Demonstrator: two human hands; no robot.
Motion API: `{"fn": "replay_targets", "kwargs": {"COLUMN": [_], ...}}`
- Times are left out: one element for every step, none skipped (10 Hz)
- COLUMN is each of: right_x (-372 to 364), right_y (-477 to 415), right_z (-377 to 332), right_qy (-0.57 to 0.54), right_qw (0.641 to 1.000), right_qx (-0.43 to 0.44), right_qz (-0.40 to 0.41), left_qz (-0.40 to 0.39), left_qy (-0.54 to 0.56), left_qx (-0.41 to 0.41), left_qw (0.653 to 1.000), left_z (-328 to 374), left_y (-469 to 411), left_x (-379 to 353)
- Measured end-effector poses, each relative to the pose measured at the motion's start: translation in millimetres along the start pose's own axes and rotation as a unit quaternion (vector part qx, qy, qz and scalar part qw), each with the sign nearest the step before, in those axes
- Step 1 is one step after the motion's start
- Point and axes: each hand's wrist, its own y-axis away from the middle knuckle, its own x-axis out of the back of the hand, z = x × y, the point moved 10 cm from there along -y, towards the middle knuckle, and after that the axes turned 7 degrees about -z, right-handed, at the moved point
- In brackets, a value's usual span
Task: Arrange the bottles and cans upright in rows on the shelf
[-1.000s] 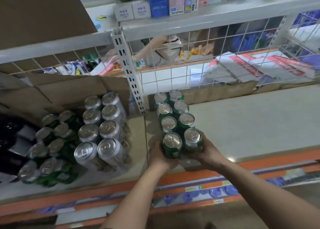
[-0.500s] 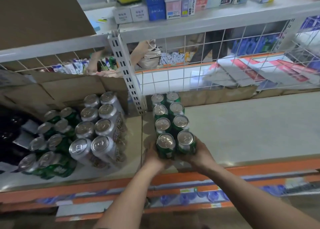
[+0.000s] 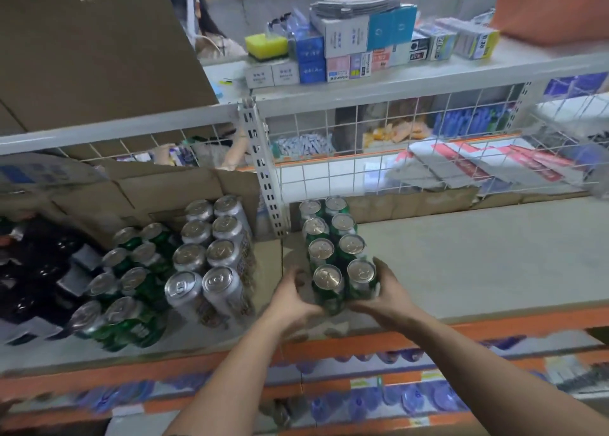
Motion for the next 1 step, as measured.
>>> {"fn": "replay_targets", "kwargs": {"right_x": [11.7], "right_y": [15.5], "right_z": [-27.7], "right_qy": [-0.009], "right_qw": [1.0], "right_qx": [0.011], "right_qz": [0.02], "left_qz": [0.008], "left_qy": [0.005], "left_qx": [-0.046], "left_qw": [0.999], "left_z": [27.8], "left_y": [18.7], "left_x": [20.7]}}
